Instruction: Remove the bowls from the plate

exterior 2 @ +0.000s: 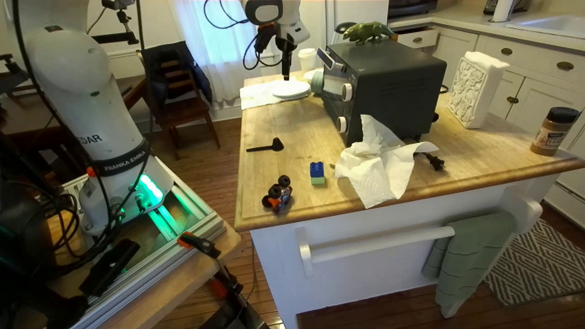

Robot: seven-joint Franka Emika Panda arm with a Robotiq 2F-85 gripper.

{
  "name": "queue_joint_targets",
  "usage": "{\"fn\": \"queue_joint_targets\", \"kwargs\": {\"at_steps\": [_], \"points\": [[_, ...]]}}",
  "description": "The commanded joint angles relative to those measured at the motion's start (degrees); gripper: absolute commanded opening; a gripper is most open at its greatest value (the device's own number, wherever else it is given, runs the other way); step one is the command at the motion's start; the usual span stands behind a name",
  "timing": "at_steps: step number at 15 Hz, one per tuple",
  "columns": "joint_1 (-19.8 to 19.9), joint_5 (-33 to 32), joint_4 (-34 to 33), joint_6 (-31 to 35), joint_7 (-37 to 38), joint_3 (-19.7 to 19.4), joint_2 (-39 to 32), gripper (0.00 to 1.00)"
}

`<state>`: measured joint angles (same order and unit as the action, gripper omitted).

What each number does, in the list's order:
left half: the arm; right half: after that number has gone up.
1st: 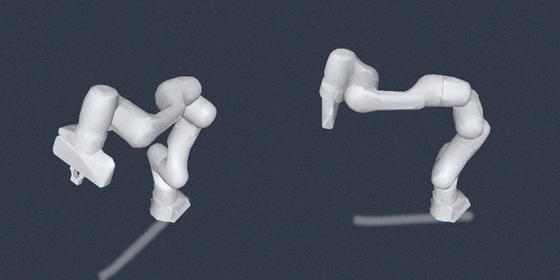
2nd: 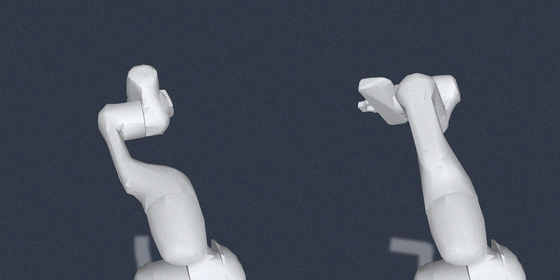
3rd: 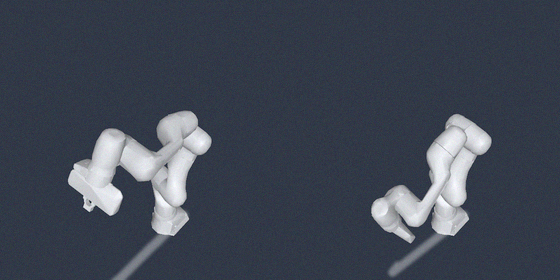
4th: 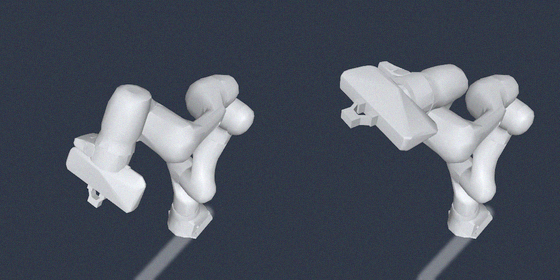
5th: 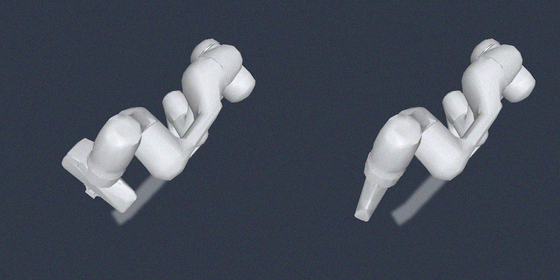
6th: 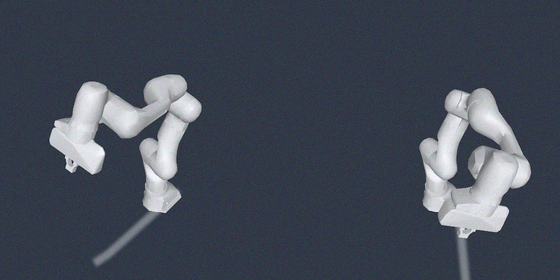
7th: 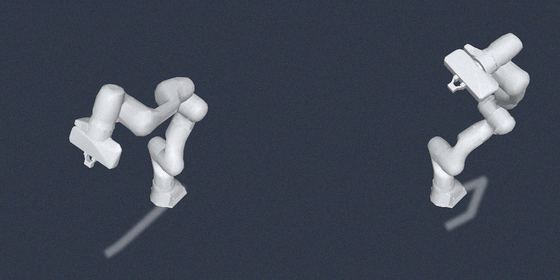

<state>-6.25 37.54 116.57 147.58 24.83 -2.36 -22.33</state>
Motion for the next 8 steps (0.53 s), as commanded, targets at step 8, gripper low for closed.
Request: {"fn": "queue_joint_targets", "kwargs": {"at_steps": [8], "points": [[-14.40, -47.51, 21.65, -16.32, 15.18, -16.52, 27.89, 1.00]]}}
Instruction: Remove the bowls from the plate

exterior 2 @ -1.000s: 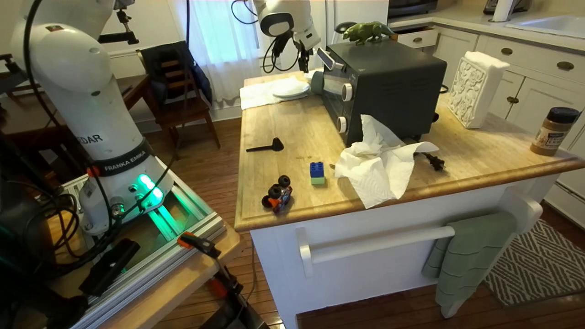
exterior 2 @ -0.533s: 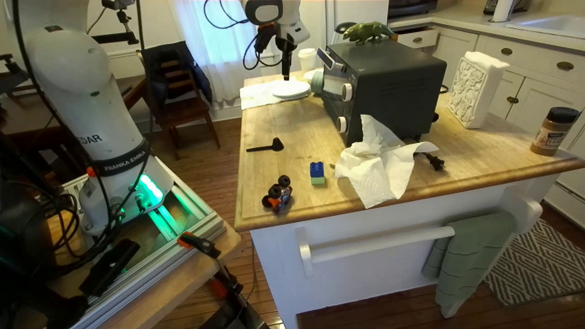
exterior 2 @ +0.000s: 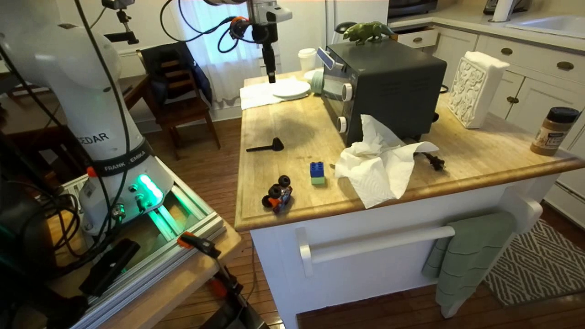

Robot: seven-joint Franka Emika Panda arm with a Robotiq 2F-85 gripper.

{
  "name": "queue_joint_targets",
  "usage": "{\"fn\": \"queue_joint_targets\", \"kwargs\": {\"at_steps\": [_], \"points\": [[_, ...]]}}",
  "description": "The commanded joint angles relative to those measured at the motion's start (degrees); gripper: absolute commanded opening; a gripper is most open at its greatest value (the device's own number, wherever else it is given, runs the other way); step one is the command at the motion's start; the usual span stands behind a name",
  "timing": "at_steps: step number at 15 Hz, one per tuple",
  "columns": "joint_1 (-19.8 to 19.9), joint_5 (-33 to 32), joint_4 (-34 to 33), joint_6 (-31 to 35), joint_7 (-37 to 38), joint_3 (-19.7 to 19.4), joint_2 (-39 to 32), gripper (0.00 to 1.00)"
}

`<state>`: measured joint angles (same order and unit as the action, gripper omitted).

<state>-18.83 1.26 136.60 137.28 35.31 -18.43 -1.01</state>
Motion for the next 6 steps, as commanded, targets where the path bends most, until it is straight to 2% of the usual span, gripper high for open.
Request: {"fn": "queue_joint_targets", "kwargs": {"at_steps": [1, 2, 3, 4, 6], "points": [[5.64, -15.63, 1.76, -7.32, 5.81, 8.05, 8.94, 1.00], [6.46, -18.16, 2.51, -7.62, 5.05, 9.97, 11.31, 1.00], [8.80, -11.86, 0.34, -5.64, 2.75, 10.67, 5.57, 1.00], [10.20, -12.27, 0.40, -6.19, 2.98, 12.77, 6.98, 1.00], [11.75, -12.28, 0.49, -6.26, 3.03, 14.22, 7.05, 1.00]]}}
